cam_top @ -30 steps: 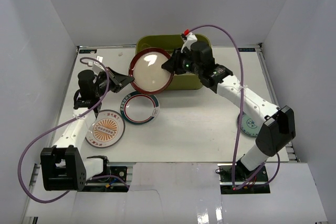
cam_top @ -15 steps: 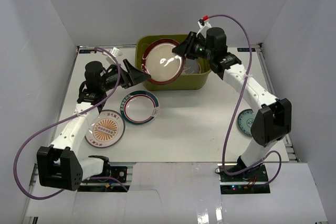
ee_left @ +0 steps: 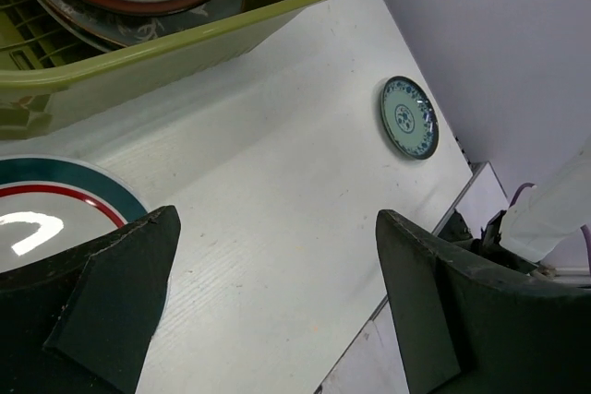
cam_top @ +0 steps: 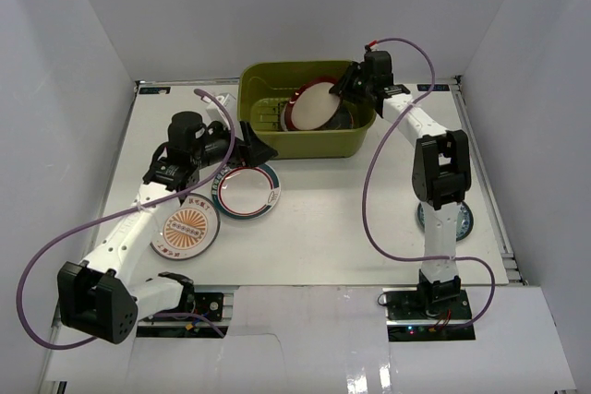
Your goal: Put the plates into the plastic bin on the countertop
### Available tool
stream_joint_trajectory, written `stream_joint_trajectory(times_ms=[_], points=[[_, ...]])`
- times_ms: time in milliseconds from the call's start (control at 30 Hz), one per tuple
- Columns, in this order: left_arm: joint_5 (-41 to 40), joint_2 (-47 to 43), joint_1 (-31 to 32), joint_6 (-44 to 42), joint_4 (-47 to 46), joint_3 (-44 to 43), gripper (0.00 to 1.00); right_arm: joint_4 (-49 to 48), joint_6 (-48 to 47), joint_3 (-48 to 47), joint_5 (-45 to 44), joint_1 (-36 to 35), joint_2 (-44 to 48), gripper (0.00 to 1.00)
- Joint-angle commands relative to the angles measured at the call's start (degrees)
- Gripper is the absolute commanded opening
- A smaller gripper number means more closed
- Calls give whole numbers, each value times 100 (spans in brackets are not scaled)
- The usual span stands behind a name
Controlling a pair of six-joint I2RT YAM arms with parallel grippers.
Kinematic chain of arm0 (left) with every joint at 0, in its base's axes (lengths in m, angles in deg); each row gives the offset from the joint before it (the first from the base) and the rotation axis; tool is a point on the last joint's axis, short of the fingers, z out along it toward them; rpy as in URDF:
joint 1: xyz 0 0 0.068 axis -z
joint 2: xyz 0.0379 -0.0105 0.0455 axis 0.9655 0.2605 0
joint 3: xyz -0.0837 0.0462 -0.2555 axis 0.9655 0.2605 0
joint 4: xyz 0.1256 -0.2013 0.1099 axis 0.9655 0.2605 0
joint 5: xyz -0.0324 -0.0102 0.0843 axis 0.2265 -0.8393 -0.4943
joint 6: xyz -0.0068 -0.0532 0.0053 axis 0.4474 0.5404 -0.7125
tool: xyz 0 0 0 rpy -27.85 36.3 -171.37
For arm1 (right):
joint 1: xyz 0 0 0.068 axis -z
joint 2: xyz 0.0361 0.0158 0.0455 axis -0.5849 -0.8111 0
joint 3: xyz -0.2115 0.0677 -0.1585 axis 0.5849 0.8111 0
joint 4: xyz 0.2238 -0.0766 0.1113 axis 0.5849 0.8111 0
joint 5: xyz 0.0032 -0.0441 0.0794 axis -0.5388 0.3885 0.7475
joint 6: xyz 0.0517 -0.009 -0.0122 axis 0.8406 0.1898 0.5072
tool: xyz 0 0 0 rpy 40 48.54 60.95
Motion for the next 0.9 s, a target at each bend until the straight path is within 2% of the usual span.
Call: stream_joint_trajectory(times_ms=[0,133,200,233,300,333,433,533,633,767,867], points=[[-199,3,57,-280,130,-112,98,-675,240,-812,323,-8,40,8],[-357,30,57,-306,139,-112,98,-789,266,-470,393,-17,-119,9],[-427,38,57,-315,156,-103,98,-807,170,-242,376,-17,-119,17],[-506,39,57,-324,148,-103,98,-693,108,-206,341,-25,-119,32],[-594,47,48,-333,139,-94,98,-596,-50,-180,253,-43,-128,52],[-647,47,48,-341,148,-103,98,-308,-242,-188,226,-34,-119,71],[-831,12,13,-359,121,-59,98,-34,-568,-328,60,-78,-93,90],[-1033,-67,-5,-350,25,28,98,291,-919,-547,-151,-113,-23,98],[-1253,-155,-40,-350,-54,108,98,660,-1306,-881,-459,-210,22,90],[-1552,-208,-58,-341,-72,178,98,1240,-2183,-1619,-942,-385,48,90],[-1824,-269,-58,-350,-98,249,98,1364,-2772,-1578,-1592,-544,250,90]])
